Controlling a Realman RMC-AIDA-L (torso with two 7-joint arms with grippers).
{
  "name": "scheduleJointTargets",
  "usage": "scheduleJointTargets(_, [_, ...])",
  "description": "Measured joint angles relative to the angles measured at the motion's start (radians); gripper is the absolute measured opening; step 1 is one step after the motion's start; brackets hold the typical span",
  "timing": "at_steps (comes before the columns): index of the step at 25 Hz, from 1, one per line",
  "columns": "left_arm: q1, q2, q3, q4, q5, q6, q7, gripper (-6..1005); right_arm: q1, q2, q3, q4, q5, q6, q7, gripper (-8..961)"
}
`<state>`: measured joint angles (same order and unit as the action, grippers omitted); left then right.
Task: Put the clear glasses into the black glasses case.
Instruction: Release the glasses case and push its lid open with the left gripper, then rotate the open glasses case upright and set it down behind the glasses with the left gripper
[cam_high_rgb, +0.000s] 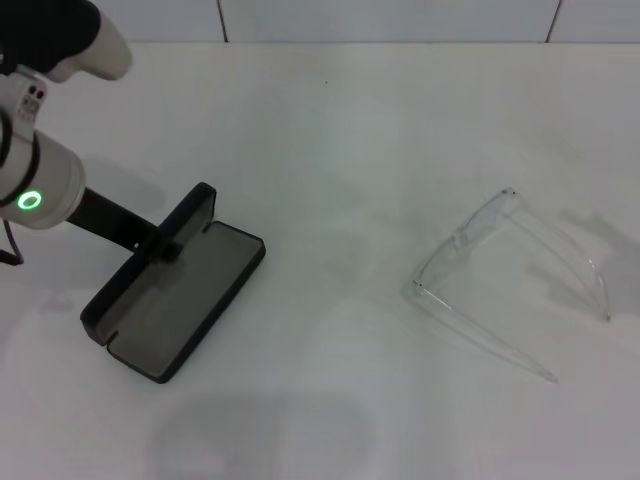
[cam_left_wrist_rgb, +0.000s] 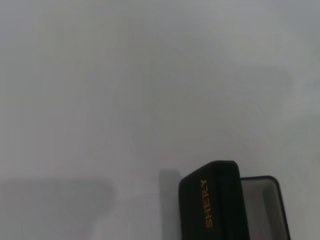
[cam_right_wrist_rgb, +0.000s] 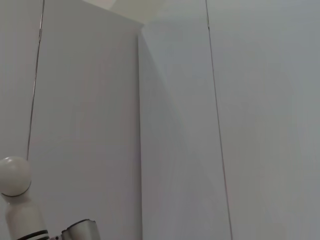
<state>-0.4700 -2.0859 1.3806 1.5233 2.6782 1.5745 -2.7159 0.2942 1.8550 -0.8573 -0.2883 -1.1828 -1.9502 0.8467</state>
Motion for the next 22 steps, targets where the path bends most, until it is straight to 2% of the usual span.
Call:
scheduleJointTargets(2, [0.001, 0.0, 0.013, 0.006, 0.0, 0.001, 0.004, 308, -0.004, 0.001, 0.0, 0.0, 0.0, 0.001, 0.0, 883])
scheduleJointTargets(8, [0.031, -0.003, 0.084, 0.073, -0.007, -0.006, 0.042, 276, -0.018, 0.003, 0.017, 0.007, 0.007, 0.001, 0.0, 883])
scheduleJointTargets(12, [0.053, -0.005, 0.155, 0.128, -0.011, -0.018, 0.064, 254, -0.037, 0.014, 0.099, 0.035, 0.009, -0.009, 0.0, 883])
scheduleJointTargets(15, [0.069, -0.005, 0.22, 0.179, -0.01, -0.041, 0.087, 206, -0.056, 0.018, 0.144, 0.043, 0.009, -0.03, 0.003, 883])
scheduleJointTargets(22, [0.114, -0.005, 0.424, 0.272, 0.014, -0.186, 0.26, 206, -0.104, 0.024, 0.194, 0.039, 0.01, -0.145, 0.001, 882])
